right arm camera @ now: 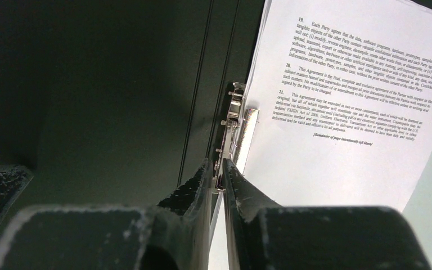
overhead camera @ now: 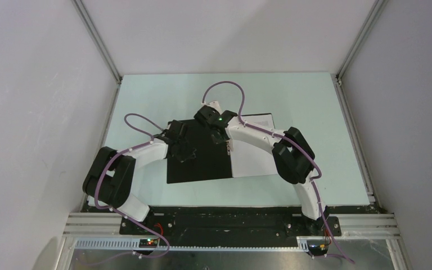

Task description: Put the files into the folder

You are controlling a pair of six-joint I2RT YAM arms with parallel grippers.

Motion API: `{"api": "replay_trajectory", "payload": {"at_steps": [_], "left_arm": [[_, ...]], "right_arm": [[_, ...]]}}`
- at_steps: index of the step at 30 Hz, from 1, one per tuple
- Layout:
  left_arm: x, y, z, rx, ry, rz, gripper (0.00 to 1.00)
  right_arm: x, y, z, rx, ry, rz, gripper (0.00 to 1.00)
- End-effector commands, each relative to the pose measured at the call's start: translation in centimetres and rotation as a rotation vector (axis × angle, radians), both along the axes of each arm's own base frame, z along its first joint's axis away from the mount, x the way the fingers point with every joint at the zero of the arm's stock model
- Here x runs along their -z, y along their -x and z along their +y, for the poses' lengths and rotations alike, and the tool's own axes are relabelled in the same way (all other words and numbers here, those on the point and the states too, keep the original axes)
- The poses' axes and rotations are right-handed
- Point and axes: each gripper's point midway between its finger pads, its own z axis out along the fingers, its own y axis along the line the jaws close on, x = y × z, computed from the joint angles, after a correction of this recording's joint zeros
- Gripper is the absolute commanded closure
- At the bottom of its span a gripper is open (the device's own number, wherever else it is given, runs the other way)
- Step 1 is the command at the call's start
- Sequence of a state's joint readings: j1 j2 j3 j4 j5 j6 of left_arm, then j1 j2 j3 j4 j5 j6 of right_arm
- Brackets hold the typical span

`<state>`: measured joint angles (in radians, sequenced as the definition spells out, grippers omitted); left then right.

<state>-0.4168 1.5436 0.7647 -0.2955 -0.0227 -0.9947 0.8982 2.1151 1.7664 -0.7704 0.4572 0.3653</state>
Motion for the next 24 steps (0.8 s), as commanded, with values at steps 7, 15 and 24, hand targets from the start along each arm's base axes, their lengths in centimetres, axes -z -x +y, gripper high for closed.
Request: {"api": "replay_trajectory", "payload": {"at_steps": [7, 15, 24], "left_arm": [[-0.3, -0.7, 0.2, -0.021, 0.000, -0.025, 0.97], [-0.1, -0.8, 0.2, -0.027, 0.001, -0.019, 0.97], [0.1, -0.8, 0.4, -0.037, -0.003, -0.011, 0.97]], "right_arm": [[-0.1, 0.8, -1.2, 0.040, 0.034, -0.012, 0.87], [-0.4, 1.8, -1.3, 0.041, 0.013, -0.002, 0.87], [-0.2, 2.9, -1.7, 0.048, -0.009, 0.017, 0.87]]}}
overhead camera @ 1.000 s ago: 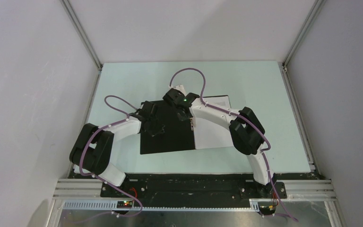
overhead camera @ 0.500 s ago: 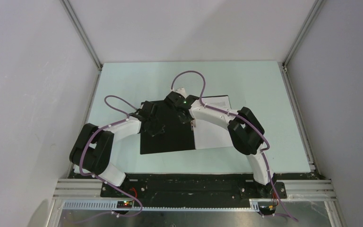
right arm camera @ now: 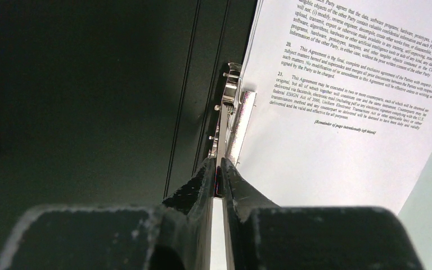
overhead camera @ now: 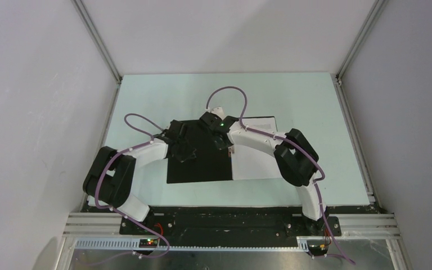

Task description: Put the files into the folder

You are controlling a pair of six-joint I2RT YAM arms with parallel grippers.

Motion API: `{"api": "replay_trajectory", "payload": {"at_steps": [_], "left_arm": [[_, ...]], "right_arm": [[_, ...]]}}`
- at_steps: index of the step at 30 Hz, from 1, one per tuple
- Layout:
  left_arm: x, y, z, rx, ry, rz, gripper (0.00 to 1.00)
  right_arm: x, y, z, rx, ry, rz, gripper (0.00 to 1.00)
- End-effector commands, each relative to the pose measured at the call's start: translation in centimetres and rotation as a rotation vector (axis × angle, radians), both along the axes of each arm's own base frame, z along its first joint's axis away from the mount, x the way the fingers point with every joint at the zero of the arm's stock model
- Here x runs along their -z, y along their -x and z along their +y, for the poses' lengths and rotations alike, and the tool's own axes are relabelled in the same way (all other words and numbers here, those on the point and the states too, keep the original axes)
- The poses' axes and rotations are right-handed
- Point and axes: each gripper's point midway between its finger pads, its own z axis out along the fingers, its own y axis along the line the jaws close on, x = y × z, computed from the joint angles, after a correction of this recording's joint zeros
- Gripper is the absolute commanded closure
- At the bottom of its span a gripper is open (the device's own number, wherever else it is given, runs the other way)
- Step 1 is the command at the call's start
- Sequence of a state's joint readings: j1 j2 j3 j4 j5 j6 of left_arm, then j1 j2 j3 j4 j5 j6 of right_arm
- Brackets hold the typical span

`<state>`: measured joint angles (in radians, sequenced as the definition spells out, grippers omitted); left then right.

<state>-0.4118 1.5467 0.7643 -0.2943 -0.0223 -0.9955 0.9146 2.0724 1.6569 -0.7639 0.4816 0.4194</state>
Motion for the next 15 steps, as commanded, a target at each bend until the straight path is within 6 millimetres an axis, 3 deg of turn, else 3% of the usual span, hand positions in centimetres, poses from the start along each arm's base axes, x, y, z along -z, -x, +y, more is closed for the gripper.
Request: {"api": "replay_trajectory", "payload": {"at_steps": [1, 15], "left_arm": [[0.2, -0.7, 0.3, -0.033, -0.004, -0.008, 0.97], [0.3, -0.9, 0.3, -0.042, -0.001, -0.002, 0.97]], "right_arm": [[-1.6, 1.0, -0.1, 0.010, -0.038, -0.003, 0.87], [-2.9, 1.4, -0.2, 0.006, -0.046, -0.014, 0.85]]}}
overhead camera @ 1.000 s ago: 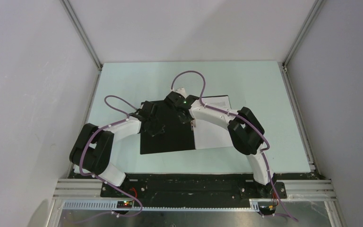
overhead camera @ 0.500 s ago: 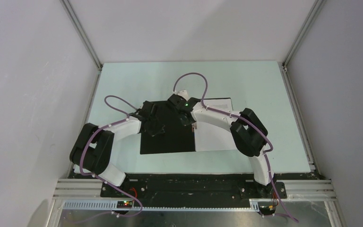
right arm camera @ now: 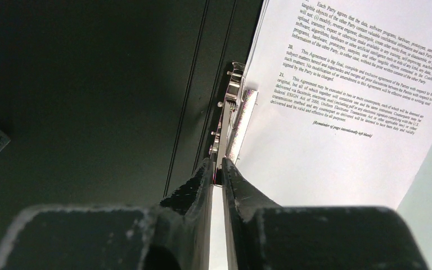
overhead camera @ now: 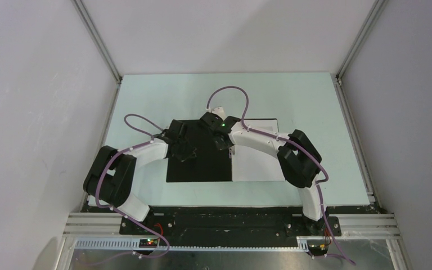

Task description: Put the files into the folder

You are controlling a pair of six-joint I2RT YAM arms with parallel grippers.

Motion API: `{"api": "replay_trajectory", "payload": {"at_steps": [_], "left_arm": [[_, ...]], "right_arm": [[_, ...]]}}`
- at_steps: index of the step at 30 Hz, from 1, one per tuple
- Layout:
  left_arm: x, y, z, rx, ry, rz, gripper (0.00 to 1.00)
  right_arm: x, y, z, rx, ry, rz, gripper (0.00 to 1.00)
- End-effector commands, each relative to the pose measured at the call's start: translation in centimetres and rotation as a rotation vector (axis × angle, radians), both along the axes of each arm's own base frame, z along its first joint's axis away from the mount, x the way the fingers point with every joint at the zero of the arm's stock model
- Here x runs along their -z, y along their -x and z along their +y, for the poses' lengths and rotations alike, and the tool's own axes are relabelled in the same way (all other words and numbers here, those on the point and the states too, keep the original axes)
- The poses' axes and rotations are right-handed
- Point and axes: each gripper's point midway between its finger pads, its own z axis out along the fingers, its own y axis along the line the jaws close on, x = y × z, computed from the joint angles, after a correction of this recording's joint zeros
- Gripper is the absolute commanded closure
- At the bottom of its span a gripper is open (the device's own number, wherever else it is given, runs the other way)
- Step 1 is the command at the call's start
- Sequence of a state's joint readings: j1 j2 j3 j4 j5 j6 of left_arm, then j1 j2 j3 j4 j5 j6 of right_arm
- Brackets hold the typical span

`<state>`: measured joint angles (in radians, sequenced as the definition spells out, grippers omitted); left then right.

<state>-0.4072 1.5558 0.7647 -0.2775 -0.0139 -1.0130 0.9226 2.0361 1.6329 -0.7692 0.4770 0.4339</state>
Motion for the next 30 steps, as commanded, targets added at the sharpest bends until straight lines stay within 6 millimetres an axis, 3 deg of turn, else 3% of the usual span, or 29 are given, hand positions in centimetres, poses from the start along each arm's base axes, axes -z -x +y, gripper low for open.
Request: {"api": "replay_trajectory", "payload": {"at_steps": [1, 16, 30], "left_arm": [[0.3, -0.5, 0.5, -0.026, -0.019, 0.000, 0.97], [0.4, -0.4, 0.4, -0.026, -0.014, 0.007, 0.97], [0.7, -0.4, 0.7, -0.033, -0.015, 0.016, 0.97]], "right_arm": [[-2.2, 0.7, -0.1, 0.004, -0.029, -0.014, 0.85], [-1.5, 1.3, -0.5, 0.008, -0.012, 0.012, 0.89], [2.4, 4.0, -2.4, 0.054, -0.043, 0.105, 0.94]]}}
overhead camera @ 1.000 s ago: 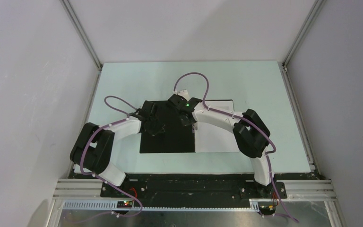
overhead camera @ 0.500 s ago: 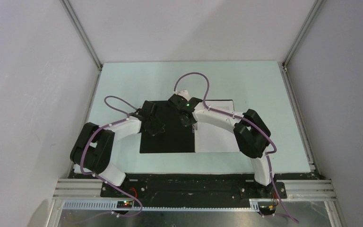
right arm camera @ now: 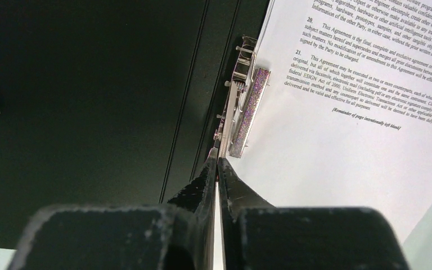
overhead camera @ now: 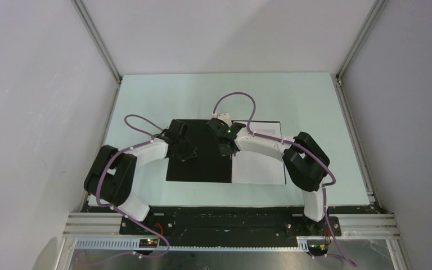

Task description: Put the files into the folder

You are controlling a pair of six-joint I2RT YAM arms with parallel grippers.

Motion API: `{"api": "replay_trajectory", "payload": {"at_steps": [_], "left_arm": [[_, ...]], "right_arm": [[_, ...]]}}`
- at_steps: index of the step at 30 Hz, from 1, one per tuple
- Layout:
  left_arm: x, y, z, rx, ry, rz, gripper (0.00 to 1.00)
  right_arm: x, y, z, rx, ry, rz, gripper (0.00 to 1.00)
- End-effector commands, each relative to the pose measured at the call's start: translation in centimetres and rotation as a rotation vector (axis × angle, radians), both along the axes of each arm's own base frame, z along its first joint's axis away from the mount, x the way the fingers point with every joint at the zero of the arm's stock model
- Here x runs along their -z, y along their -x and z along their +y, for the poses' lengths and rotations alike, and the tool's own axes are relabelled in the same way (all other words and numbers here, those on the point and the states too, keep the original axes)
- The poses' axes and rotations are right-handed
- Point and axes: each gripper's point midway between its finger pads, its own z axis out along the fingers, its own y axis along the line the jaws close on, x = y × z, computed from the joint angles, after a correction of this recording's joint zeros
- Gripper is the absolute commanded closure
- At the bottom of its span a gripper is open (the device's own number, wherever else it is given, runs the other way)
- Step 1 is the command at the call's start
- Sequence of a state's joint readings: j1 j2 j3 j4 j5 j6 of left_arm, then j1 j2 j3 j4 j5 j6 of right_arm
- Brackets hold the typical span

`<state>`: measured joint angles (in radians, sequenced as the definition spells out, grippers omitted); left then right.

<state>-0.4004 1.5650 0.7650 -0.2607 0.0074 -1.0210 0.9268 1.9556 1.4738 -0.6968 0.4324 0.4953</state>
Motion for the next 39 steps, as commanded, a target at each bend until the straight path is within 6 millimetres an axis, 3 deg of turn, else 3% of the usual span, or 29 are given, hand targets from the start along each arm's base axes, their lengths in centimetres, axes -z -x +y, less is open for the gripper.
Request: {"api": "replay_trajectory", "payload": {"at_steps": [1, 18, 39], "left_arm": [[0.7, -0.2, 0.9, -0.029, -0.039, 0.015, 0.97], [1.0, -0.1, 1.1, -0.032, -0.040, 0.027, 0.97], [1.6, 0.1, 1.3, -0.047, -0.042, 0.048, 0.97]], "right_arm": [[1.2, 1.9, -1.3, 0.024, 0.009, 0.073, 0.94], [4.9, 2.7, -3.4, 0.062, 0.072, 0.145, 0.97], [7.4, 2.9, -5.9, 0.106, 0.136, 0.190, 0.99]]}}
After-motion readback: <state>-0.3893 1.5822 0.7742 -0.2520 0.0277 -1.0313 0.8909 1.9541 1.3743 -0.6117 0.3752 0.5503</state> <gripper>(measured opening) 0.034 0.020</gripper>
